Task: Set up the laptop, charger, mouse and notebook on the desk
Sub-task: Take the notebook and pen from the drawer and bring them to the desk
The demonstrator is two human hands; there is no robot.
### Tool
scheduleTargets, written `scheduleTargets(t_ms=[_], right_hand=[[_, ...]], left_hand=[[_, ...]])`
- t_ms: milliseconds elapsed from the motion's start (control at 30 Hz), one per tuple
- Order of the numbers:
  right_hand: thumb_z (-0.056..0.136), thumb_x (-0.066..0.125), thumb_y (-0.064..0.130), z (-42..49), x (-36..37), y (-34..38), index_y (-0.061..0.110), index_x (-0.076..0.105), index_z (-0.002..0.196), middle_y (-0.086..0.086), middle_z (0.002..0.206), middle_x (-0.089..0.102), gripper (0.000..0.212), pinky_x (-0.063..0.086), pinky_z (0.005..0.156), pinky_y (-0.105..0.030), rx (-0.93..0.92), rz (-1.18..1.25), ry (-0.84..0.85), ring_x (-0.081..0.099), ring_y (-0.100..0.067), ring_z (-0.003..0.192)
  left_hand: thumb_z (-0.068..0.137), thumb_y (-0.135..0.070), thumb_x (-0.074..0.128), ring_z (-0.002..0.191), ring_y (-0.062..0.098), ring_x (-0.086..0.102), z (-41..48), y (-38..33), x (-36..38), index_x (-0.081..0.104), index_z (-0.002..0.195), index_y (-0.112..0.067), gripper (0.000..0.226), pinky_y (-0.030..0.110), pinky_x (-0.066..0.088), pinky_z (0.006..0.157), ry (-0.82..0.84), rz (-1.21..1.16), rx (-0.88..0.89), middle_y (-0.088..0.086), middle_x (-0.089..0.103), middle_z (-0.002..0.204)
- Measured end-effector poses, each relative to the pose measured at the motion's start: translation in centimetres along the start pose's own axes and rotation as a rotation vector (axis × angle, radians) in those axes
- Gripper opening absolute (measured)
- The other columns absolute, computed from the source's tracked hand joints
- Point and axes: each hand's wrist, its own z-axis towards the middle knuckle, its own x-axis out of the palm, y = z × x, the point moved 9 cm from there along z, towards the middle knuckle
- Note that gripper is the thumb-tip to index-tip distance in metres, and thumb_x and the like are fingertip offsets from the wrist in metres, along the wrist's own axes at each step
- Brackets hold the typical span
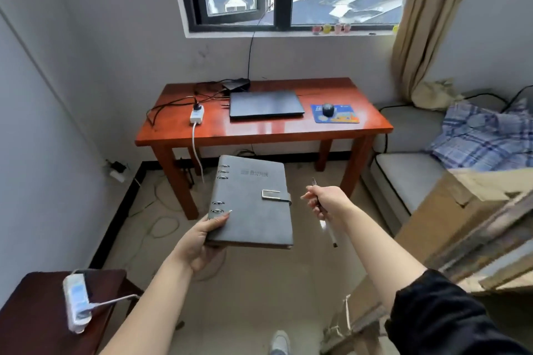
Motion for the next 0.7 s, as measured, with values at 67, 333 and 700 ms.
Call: scheduleTargets(t_ms=[67, 333, 700], right_hand=[[0.096, 0.048, 0.021, 5.9, -0.8, 2.7, 0.004, 0.062, 0.070, -0.003, 0.056, 0.046, 0.034, 0.024, 0.039, -0.020, 0.018, 0.019, -0.030, 0.035, -0.013, 0.042], [0.097, 0.048, 0.024, 22.1, -5.2, 11.0, 0.002, 0.063, 0.074, -0.004, 0.054, 0.050, 0.035, 0.028, 0.035, -0.018, 0.044, -0.049, -0.117, 0.040, -0.011, 0.039], [0.096, 0.048, 0.021, 42.1, -11.1, 21.2, 0.004, 0.056, 0.083, -0.004, 0.056, 0.046, 0.023, 0.027, 0.044, -0.022, 0.033, 0.076, -0.206, 0.038, -0.013, 0.045]], left_hand=[[0.074, -0.016, 0.066, 0.094, 0.018, 0.071, 6.3, -2.1, 1.1, 0.061, 0.121, -0.011, 0.048, 0.029, 0.057, 0.078, -0.009, 0.004, 0.000, 0.008, 0.070, 0.117], [0.067, -0.019, 0.072, 0.092, 0.017, 0.072, 25.2, -8.4, 6.0, 0.064, 0.114, -0.015, 0.049, 0.029, 0.060, 0.071, 0.038, 0.052, -0.059, 0.005, 0.073, 0.108], [0.064, -0.013, 0.075, 0.090, 0.020, 0.071, 50.8, -17.7, 13.0, 0.066, 0.111, -0.013, 0.048, 0.033, 0.058, 0.078, 0.174, 0.115, -0.113, 0.008, 0.073, 0.108]])
